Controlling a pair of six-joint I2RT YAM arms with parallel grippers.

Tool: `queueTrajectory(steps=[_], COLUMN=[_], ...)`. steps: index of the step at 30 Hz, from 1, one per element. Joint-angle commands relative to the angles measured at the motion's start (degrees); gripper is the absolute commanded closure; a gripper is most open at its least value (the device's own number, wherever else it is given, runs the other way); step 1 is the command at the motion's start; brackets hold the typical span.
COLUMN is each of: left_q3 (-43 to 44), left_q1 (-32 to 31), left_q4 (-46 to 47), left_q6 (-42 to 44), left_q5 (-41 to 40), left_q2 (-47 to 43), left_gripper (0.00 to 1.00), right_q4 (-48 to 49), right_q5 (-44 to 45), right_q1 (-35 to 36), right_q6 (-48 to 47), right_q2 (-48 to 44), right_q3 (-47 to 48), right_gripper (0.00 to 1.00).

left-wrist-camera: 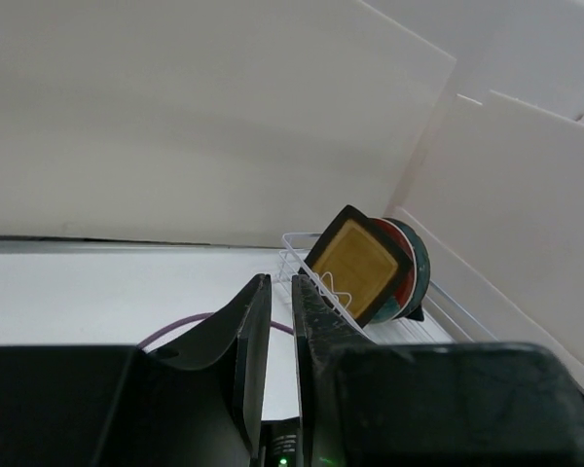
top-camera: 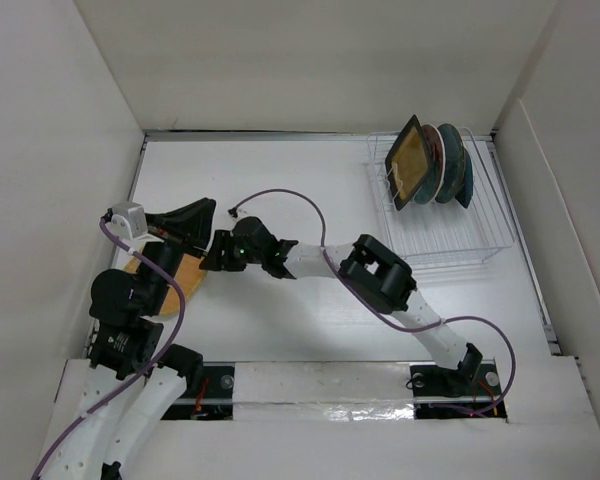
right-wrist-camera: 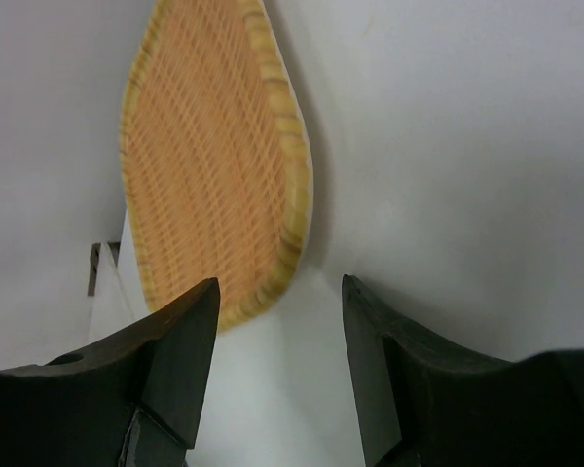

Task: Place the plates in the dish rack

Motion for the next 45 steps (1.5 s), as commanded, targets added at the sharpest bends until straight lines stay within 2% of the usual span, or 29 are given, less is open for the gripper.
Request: queueTrajectory(steps=[1,12,15,17,19,24,26,31,36,37,42,45], left_q3=[-0.4,-0.4,-0.5,-0.6,-0.6,-0.8,-0.9,-1.1,-1.6,-1.5,-1.6,-1.4], left_q1=[0.1,0.1,0.1,0.1,0.1,0.1,0.1,0.1,0.1,0.1,0.1,0.1], left_q4=[4.0,3.7,3.6,3.5,3.5,3.5,3.2,2.8,2.9,2.8,3.2,2.6], left_q6=[-0.1,0.1,0.5,0.6,0.7,0.9,1.0,1.6,2.2,2.2,1.9,1.7], left_q5=[1.9,1.7,0.8,0.8,0.6,0.2,0.1,-1.3,-2.8,-4.8,-4.3,-3.6], left_q2=[-0.2,-1.4,-2.1,-2.2,-2.0,-1.8,-1.6,-1.5,-2.4,-2.2,-0.9,0.4], left_gripper=[0.88,0.88,0.88,0.87,0.87,0.87,0.87,0.87,0.87,0.87,0.87,0.88], right_q4=[-1.4,-6.4,-6.7,-6.5,-6.2,-5.5,-4.3,8.2,16.3,17.3,17.8,17.3], right_q5=[2.8,1.5,0.5,-0.6,-0.9,-0.4,-0.9,-1.8,-1.0,-0.8,2.0,2.8], right_q1=[-0.5,-0.5,0.1,0.1,0.1,0.1,0.1,-1.1,-5.3,-6.2,-13.8,-17.6], right_q6=[1.4,4.7,5.1,5.1,5.1,2.1,0.9,-1.1,-4.8,-5.4,-10.8,-12.8], right_q2=[2.7,11.5,13.0,13.6,13.4,10.6,7.9,-2.5,-17.4,-19.6,-33.3,-37.8], right_q3=[5.7,17.0,18.5,19.0,18.5,15.4,13.6,1.1,-7.8,-9.4,-18.1,-21.5], right_gripper=[0.41,0.46,0.52,0.61,0.64,0.95,1.00,1.00,1.00,1.00,1.00,1.00])
